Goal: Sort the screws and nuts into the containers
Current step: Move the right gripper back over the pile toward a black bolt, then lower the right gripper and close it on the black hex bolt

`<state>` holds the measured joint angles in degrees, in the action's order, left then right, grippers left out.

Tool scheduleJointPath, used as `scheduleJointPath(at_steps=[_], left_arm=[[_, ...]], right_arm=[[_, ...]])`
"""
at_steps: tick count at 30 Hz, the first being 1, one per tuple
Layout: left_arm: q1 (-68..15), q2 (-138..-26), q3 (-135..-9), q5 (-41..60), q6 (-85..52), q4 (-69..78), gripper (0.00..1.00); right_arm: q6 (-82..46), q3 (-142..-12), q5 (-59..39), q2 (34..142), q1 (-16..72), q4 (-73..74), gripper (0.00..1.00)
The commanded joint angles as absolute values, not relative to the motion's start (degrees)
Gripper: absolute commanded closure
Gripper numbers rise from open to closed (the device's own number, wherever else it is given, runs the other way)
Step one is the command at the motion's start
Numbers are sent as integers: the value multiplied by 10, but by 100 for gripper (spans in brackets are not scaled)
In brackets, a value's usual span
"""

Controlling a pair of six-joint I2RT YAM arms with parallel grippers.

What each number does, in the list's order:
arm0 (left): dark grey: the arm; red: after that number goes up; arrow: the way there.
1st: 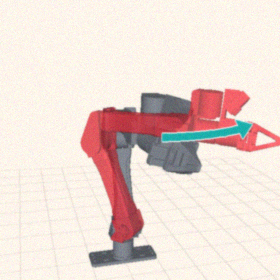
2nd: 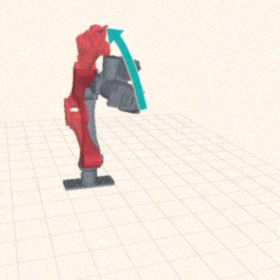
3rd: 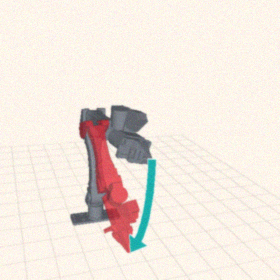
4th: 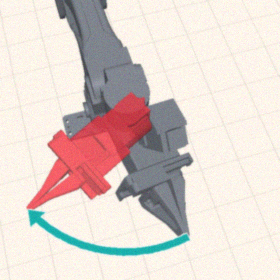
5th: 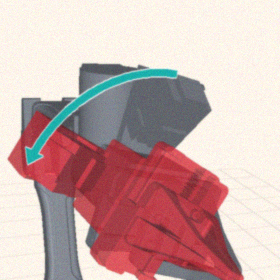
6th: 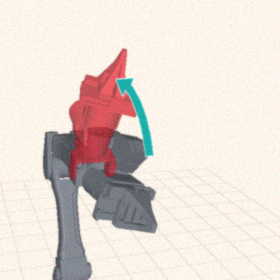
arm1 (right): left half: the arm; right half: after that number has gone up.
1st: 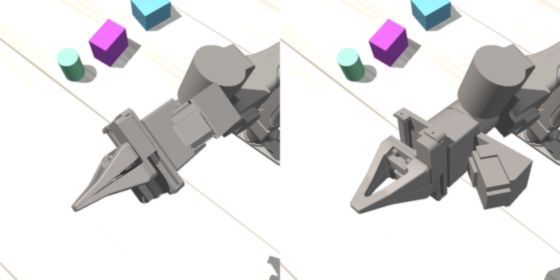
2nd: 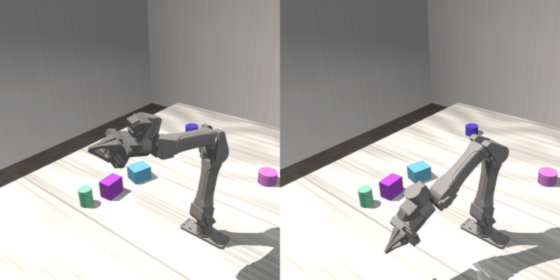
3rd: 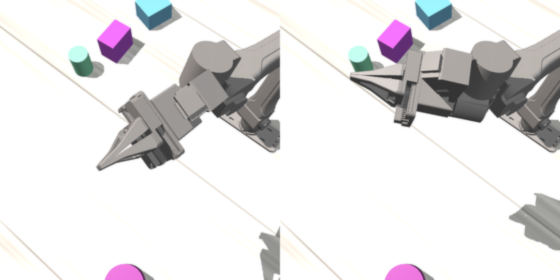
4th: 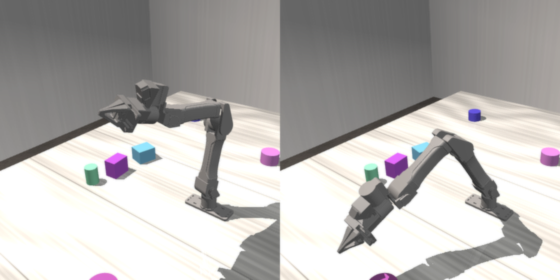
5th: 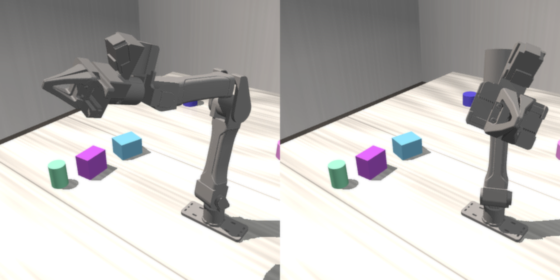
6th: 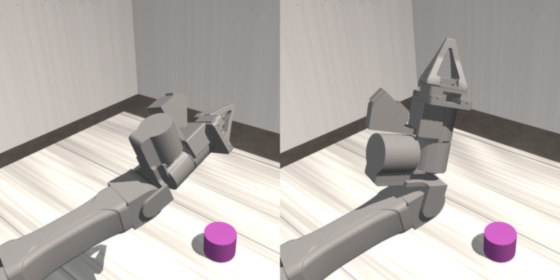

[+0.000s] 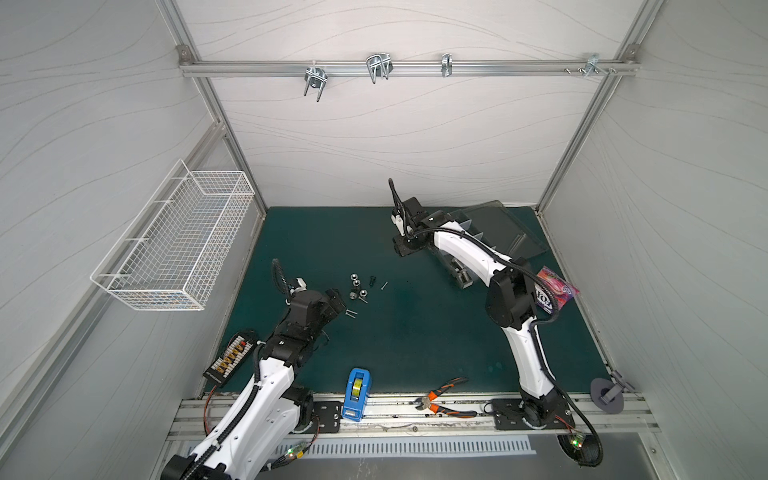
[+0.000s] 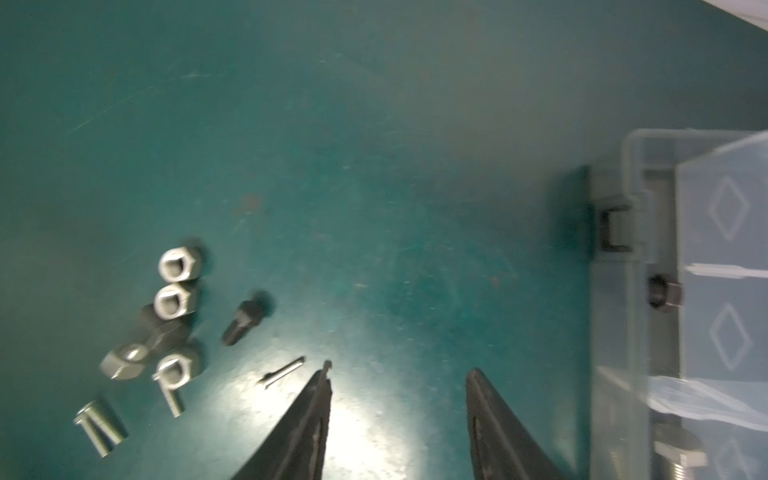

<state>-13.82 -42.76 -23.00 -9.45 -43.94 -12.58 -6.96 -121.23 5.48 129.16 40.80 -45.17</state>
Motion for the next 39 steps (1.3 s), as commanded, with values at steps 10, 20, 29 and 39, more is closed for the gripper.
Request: scheduleJointPath(at_steps=[10, 20, 29, 39], left_arm=[[-139, -415, -222, -103, -454, -121, 0], [-139, -411, -219, -105, -452, -122, 0], [-139, -407, -218, -109, -449, -123, 0], [-139, -408, -218, -109, -449, -121, 0]], right_arm=[[-81, -1261, 69, 1379, 477, -443, 11], [-73, -1312, 76, 1435, 495, -462, 12], [-57, -1365, 90, 1480, 508, -494, 15], [-43, -1378, 95, 1495, 517, -511, 19]])
